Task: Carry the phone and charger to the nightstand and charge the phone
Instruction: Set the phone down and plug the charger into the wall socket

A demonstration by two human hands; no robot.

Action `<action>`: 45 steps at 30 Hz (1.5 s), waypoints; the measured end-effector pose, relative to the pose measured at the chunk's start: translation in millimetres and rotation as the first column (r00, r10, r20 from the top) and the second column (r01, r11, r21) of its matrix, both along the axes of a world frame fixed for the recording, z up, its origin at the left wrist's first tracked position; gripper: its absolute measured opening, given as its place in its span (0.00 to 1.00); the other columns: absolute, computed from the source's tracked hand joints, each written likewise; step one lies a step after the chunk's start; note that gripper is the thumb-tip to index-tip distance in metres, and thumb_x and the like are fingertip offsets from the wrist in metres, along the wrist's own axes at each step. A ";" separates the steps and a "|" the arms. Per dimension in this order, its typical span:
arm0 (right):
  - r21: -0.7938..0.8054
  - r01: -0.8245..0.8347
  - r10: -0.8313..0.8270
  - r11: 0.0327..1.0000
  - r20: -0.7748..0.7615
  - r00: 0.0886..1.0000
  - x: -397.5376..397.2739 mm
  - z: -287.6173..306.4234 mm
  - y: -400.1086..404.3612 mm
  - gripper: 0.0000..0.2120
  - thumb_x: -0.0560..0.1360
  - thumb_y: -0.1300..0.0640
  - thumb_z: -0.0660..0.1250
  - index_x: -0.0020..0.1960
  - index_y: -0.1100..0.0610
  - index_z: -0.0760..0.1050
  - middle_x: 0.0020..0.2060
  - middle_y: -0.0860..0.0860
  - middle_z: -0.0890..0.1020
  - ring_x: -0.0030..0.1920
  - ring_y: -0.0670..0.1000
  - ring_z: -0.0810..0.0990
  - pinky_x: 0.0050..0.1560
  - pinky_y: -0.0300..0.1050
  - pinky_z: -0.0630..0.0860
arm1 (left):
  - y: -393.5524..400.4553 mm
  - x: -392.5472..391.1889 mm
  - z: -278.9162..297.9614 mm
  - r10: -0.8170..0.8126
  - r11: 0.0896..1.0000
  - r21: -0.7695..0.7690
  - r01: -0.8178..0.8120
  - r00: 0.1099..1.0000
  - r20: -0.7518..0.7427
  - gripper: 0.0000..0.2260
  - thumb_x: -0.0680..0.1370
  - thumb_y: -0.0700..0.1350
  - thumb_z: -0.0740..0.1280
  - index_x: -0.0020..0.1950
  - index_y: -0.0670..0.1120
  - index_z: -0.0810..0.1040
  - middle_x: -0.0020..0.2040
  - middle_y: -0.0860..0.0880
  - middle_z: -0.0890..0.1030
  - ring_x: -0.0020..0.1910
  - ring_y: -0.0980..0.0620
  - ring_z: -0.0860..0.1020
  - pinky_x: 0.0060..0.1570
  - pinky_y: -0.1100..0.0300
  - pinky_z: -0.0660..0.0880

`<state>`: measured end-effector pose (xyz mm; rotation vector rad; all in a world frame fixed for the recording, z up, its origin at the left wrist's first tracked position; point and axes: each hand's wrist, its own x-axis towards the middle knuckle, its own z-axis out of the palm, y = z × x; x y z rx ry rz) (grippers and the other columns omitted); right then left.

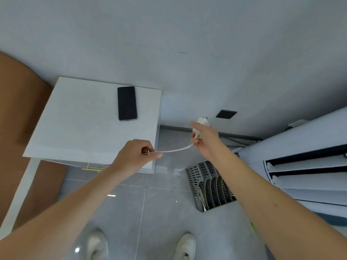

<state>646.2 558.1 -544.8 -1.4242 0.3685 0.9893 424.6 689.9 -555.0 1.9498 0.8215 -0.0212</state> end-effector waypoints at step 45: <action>-0.382 0.166 0.170 0.909 0.704 0.689 202.8 -288.1 -50.0 0.23 0.81 0.47 0.67 0.67 0.63 0.72 0.60 0.62 0.82 0.49 0.55 0.78 0.47 0.49 0.77 | 77.3 180.4 -143.1 -0.343 0.836 0.522 0.170 0.905 0.254 0.15 0.76 0.60 0.73 0.34 0.52 0.85 0.22 0.55 0.75 0.23 0.58 0.71 0.33 0.60 0.65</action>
